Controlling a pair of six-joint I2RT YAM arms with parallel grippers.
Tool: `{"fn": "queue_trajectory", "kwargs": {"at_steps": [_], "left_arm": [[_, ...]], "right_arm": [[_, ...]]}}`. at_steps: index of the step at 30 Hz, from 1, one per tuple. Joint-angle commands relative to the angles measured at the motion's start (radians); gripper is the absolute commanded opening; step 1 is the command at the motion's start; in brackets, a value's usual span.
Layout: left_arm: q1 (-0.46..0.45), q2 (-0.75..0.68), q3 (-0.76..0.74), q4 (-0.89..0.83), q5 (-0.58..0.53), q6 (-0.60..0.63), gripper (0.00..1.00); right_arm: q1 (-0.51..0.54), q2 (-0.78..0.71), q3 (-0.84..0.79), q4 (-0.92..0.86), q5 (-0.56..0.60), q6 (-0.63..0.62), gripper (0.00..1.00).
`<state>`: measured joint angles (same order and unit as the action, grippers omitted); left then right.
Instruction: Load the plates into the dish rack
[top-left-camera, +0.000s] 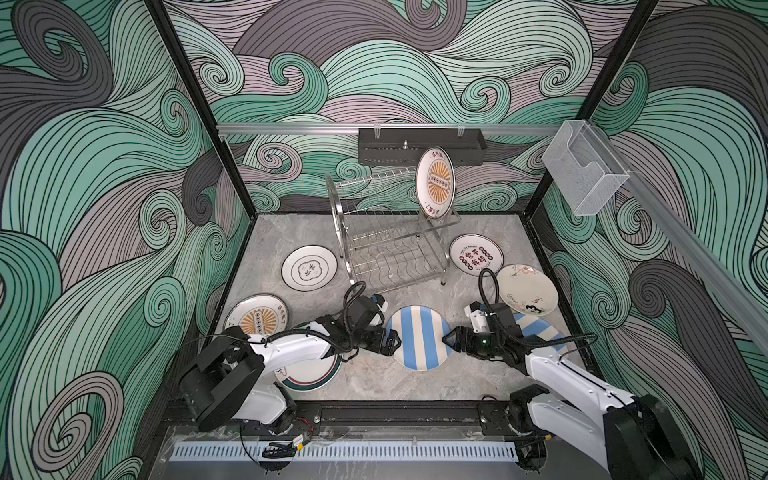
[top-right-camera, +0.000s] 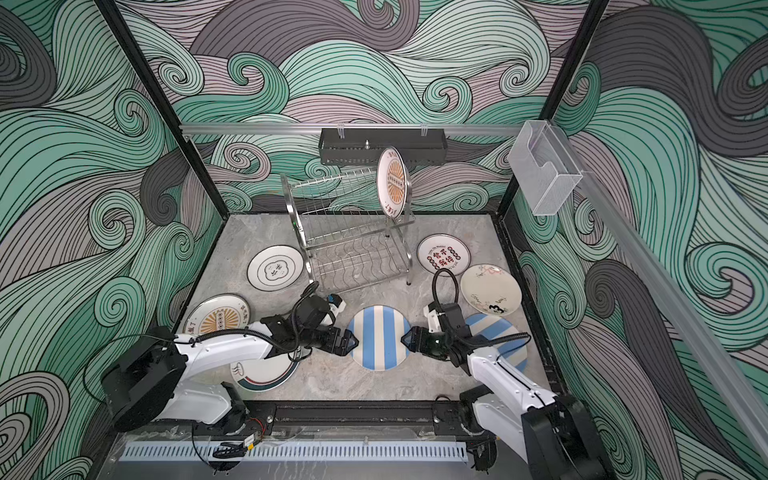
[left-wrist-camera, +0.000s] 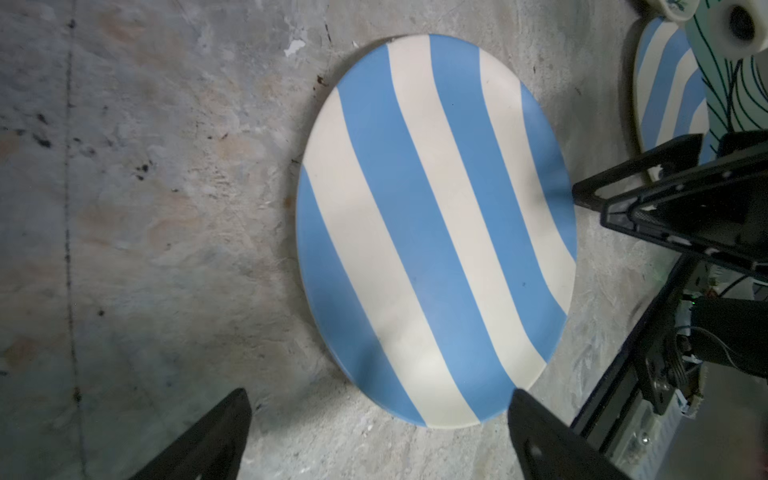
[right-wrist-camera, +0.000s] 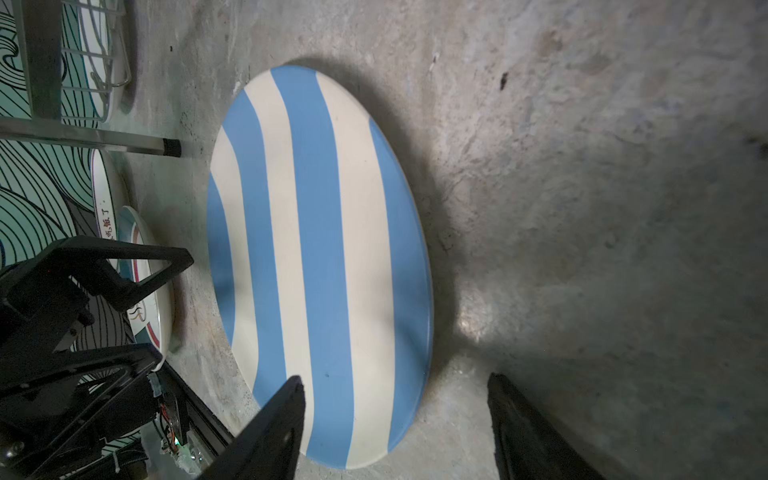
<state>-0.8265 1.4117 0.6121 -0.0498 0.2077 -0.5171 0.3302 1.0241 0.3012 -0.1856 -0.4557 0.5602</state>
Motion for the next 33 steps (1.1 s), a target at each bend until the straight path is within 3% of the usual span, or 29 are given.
{"fn": "queue_trajectory", "kwargs": {"at_steps": [1, 8, 22, 30, 33], "left_arm": [[-0.015, 0.053, 0.059, 0.002, -0.025, 0.034, 0.98], [-0.022, 0.145, 0.116, -0.017, -0.04, 0.037, 0.99], [-0.03, 0.196, 0.143, -0.004, 0.005, 0.044, 0.99], [-0.033, 0.214, 0.152, -0.005, 0.028, 0.043, 0.99], [-0.034, 0.213, 0.161, -0.013, 0.04, 0.039, 0.99]], "right_arm": [[-0.012, 0.019, 0.011, 0.002, -0.019, 0.014, 0.7], [-0.019, 0.05, -0.001, 0.023, -0.039, 0.033, 0.72], [-0.05, 0.168, -0.033, 0.157, -0.158, 0.083, 0.7], [-0.078, 0.085, -0.094, 0.347, -0.272, 0.213, 0.6], [-0.089, 0.045, -0.096, 0.372, -0.312, 0.25, 0.49]]}}
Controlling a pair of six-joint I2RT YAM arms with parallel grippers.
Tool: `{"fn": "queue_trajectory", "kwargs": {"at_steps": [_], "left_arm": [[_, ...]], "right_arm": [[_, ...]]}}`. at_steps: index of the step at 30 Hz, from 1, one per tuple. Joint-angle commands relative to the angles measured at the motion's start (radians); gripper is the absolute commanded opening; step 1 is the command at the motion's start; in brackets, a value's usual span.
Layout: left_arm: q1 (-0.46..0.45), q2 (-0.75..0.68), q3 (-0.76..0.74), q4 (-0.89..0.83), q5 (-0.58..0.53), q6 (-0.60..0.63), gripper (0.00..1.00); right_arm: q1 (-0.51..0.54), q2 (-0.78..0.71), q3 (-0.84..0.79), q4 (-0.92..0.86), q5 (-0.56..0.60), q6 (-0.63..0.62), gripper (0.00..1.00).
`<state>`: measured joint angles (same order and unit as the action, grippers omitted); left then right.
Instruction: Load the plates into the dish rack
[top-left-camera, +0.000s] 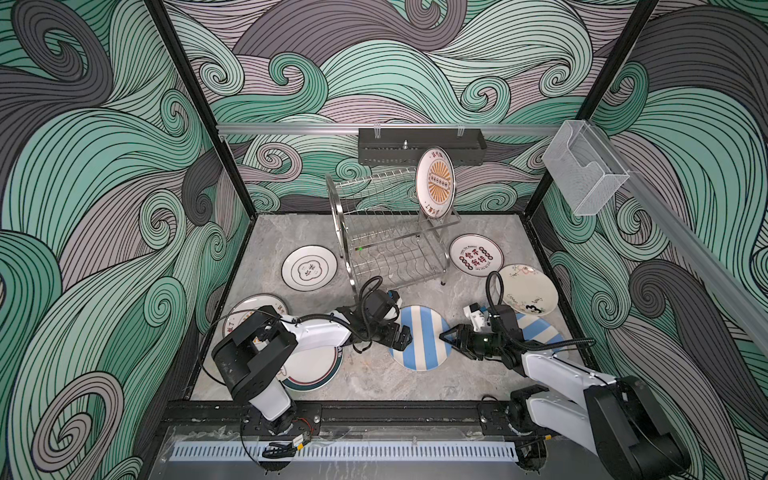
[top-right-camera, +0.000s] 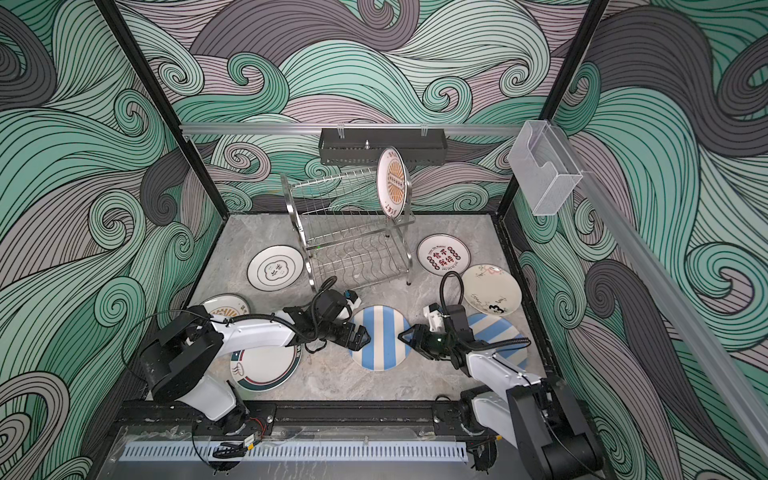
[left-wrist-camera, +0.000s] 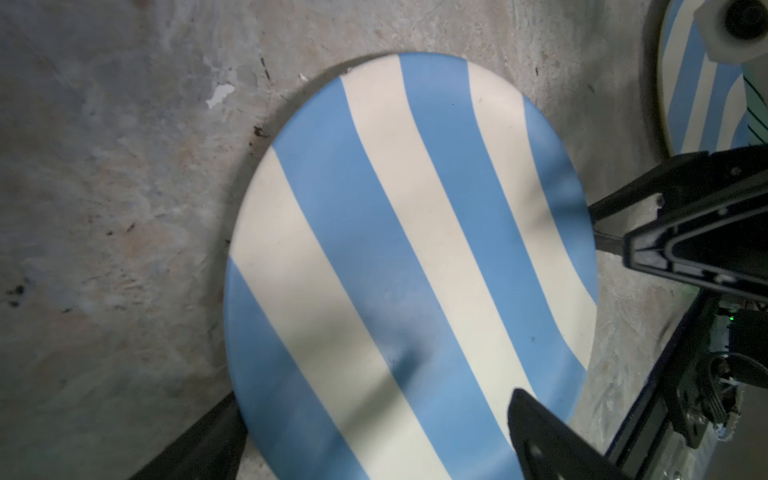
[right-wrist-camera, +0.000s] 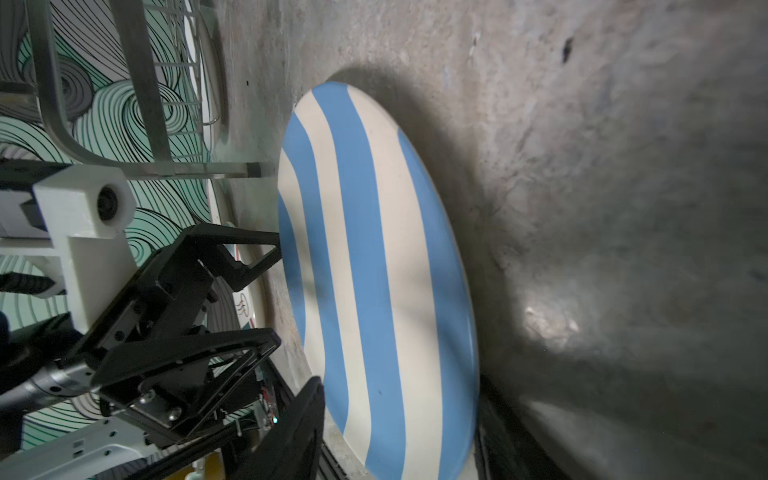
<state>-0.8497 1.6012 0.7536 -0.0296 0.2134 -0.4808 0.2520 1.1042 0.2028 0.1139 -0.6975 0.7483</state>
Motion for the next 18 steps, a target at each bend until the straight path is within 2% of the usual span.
{"fn": "queue_trajectory", "kwargs": {"at_steps": [1, 4, 10, 18], "left_arm": [[-0.011, 0.021, 0.017, -0.026, 0.038, 0.0, 0.99], [-0.011, 0.027, 0.017, -0.017, 0.051, -0.007, 0.99], [-0.012, 0.022, 0.018, -0.008, 0.061, -0.013, 0.99], [-0.016, -0.004, 0.018, -0.001, 0.072, -0.017, 0.99]], "right_arm": [[-0.014, -0.043, 0.0, 0.079, -0.076, 0.071, 0.47], [-0.021, -0.058, -0.009, 0.111, -0.096, 0.099, 0.41], [-0.023, -0.053, -0.011, 0.131, -0.111, 0.114, 0.35], [-0.023, -0.09, 0.035, -0.02, -0.075, 0.025, 0.22]]}}
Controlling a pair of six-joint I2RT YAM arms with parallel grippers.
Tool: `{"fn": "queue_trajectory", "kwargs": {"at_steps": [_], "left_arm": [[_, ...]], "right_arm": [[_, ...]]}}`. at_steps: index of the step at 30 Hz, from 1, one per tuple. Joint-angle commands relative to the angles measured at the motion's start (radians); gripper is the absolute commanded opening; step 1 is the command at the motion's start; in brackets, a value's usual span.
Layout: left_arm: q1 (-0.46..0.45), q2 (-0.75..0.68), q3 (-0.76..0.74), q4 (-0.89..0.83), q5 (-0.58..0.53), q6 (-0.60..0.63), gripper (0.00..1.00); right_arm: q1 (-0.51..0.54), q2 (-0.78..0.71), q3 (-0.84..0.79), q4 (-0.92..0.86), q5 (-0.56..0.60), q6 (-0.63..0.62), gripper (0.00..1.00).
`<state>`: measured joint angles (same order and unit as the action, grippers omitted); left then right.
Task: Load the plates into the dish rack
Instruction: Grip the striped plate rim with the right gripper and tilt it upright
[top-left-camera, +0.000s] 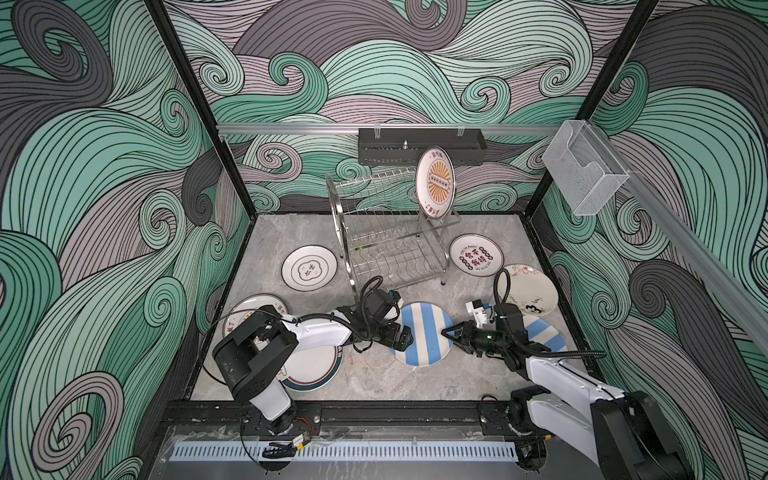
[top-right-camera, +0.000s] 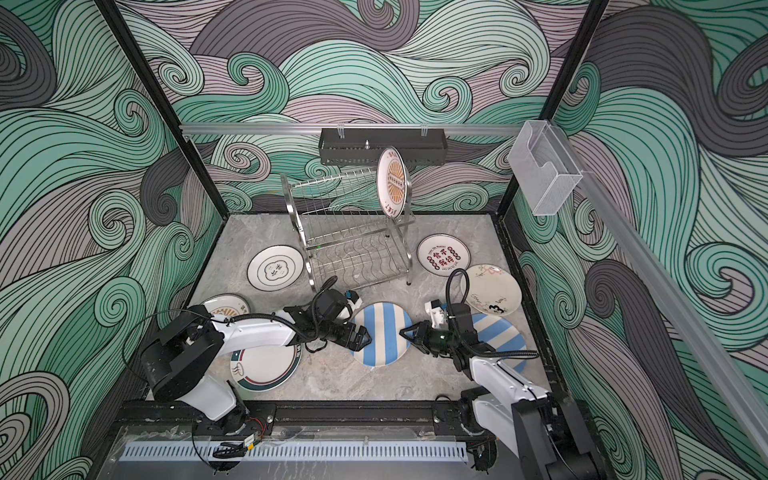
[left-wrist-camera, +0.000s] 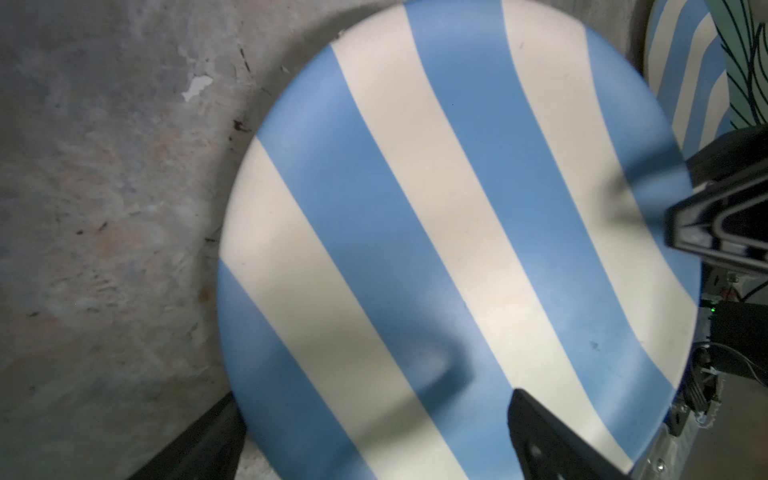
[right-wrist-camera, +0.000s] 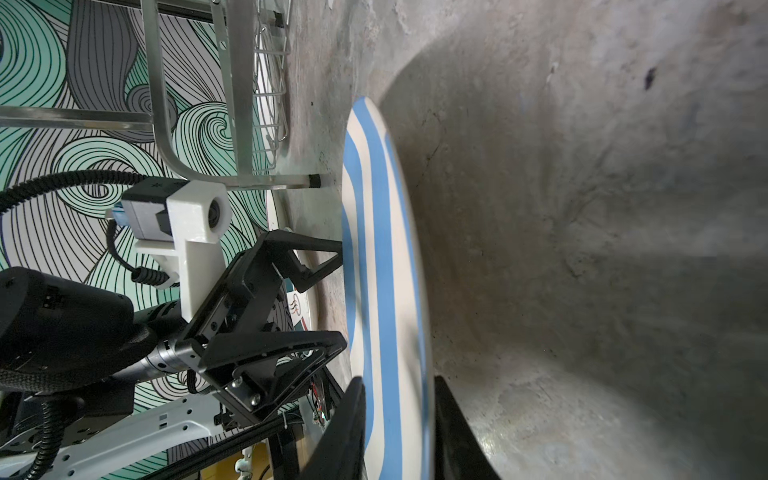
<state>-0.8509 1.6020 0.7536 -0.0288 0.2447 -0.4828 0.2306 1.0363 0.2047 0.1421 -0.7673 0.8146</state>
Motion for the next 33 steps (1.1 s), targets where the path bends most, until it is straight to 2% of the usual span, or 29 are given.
{"fn": "queue_trajectory", "kwargs": {"at_steps": [1, 13, 16, 25, 30, 33], "left_arm": [[-0.014, -0.008, 0.019, -0.002, 0.042, -0.015, 0.99], [-0.036, -0.08, 0.007, -0.018, 0.01, -0.003, 0.99], [-0.035, -0.104, 0.0, -0.042, -0.017, -0.013, 0.99], [-0.028, -0.304, -0.039, -0.196, -0.147, -0.014, 0.99], [0.03, -0.44, -0.072, -0.274, -0.157, -0.026, 0.99], [0.118, -0.532, -0.102, -0.315, -0.167, -0.087, 0.99]], "right_arm": [[-0.002, -0.026, 0.033, -0.053, -0.002, -0.042, 0.21], [-0.002, 0.002, 0.065, -0.061, -0.005, -0.046, 0.04], [-0.002, -0.009, 0.107, -0.137, -0.004, -0.085, 0.0], [-0.04, -0.085, 0.176, -0.305, -0.009, -0.174, 0.0], [-0.042, -0.088, 0.301, -0.493, -0.09, -0.324, 0.0], [-0.044, -0.117, 0.369, -0.604, -0.127, -0.394, 0.0]]}}
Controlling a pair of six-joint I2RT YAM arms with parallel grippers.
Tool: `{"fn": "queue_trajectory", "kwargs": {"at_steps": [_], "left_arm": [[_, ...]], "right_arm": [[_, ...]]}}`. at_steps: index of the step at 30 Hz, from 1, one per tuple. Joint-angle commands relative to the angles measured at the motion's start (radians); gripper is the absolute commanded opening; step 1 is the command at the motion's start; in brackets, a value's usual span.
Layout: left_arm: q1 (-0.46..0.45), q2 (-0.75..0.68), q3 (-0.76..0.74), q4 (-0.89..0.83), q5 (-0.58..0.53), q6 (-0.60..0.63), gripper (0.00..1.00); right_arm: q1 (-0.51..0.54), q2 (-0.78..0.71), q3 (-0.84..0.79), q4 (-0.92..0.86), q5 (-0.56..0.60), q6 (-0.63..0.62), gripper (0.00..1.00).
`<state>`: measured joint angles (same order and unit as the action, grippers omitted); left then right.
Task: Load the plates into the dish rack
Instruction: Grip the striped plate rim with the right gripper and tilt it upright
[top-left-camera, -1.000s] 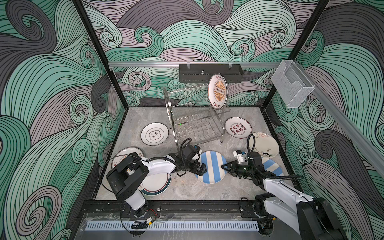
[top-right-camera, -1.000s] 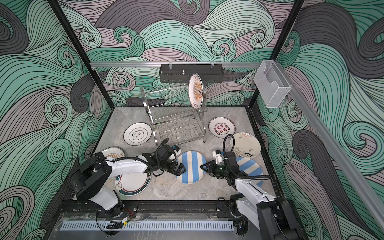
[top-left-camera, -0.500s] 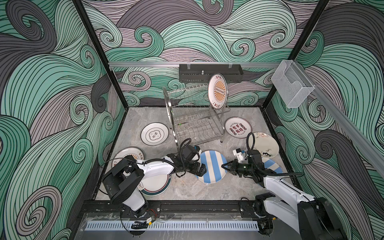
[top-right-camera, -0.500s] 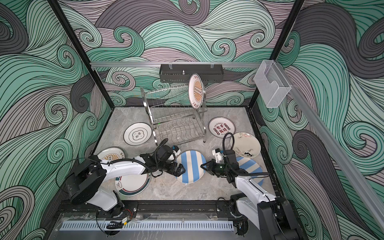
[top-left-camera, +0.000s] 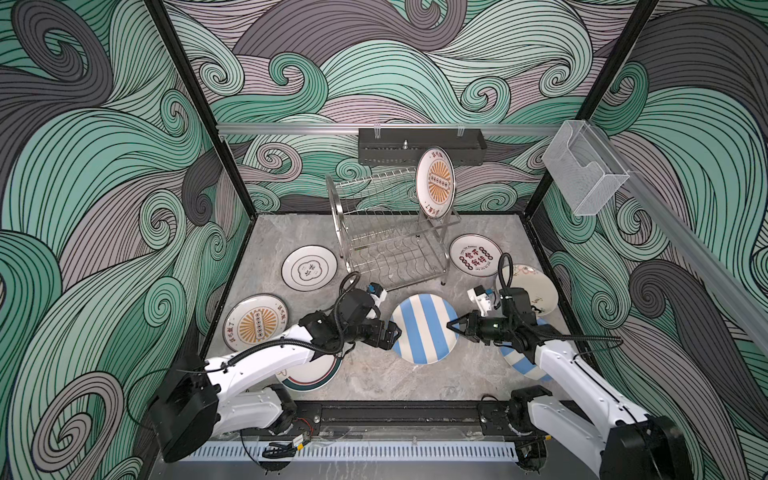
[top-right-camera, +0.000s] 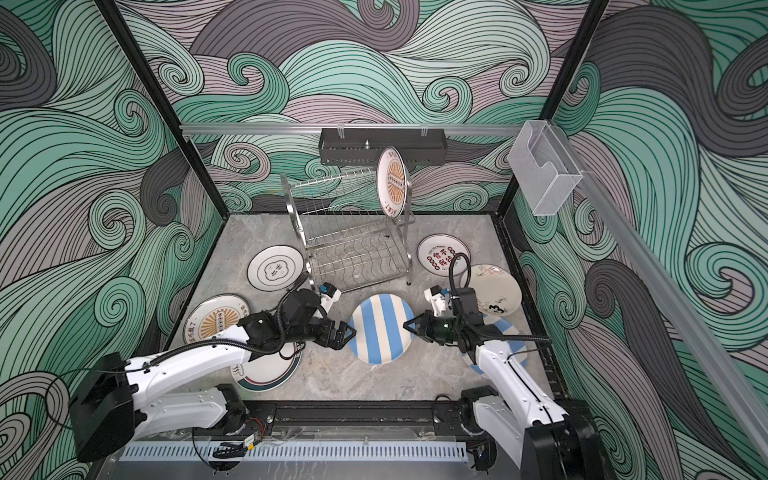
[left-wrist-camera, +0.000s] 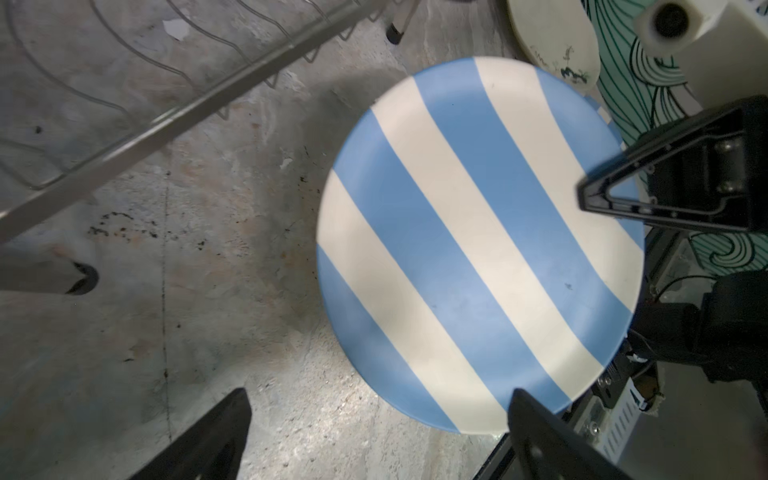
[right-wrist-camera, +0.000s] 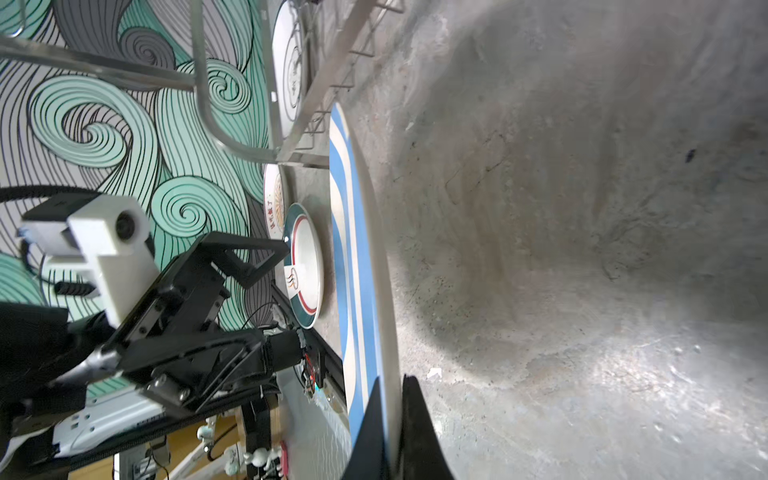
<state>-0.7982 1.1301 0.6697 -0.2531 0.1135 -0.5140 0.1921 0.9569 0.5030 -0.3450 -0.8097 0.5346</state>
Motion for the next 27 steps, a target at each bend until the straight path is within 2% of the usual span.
{"fn": "queue_trajectory", "kwargs": {"at_steps": [1, 4, 8, 11, 16, 19, 27], "left_arm": [[0.105, -0.096, -0.03, -0.103, -0.03, -0.075, 0.99], [0.192, -0.207, -0.054, -0.139, -0.031, -0.083, 0.99], [0.263, -0.316, -0.065, -0.202, -0.049, -0.057, 0.99], [0.322, -0.32, -0.058, -0.252, -0.064, -0.036, 0.99], [0.405, -0.274, -0.06, -0.211, -0.011, -0.047, 0.99], [0.422, -0.257, -0.061, -0.193, 0.0, -0.042, 0.98], [0.427, -0.267, -0.073, -0.192, 0.019, -0.041, 0.99]], "right_arm": [[-0.006, -0.052, 0.079, -0.114, -0.097, -0.106, 0.0], [-0.006, -0.085, 0.118, -0.11, -0.136, -0.079, 0.0], [-0.004, -0.129, 0.177, -0.089, -0.186, -0.048, 0.0], [-0.003, -0.156, 0.25, -0.039, -0.247, -0.017, 0.0], [-0.002, -0.118, 0.49, -0.051, -0.208, -0.018, 0.0], [-0.002, -0.057, 0.648, -0.052, -0.131, -0.014, 0.0], [0.025, 0.116, 1.005, -0.088, 0.27, -0.098, 0.0]]}}
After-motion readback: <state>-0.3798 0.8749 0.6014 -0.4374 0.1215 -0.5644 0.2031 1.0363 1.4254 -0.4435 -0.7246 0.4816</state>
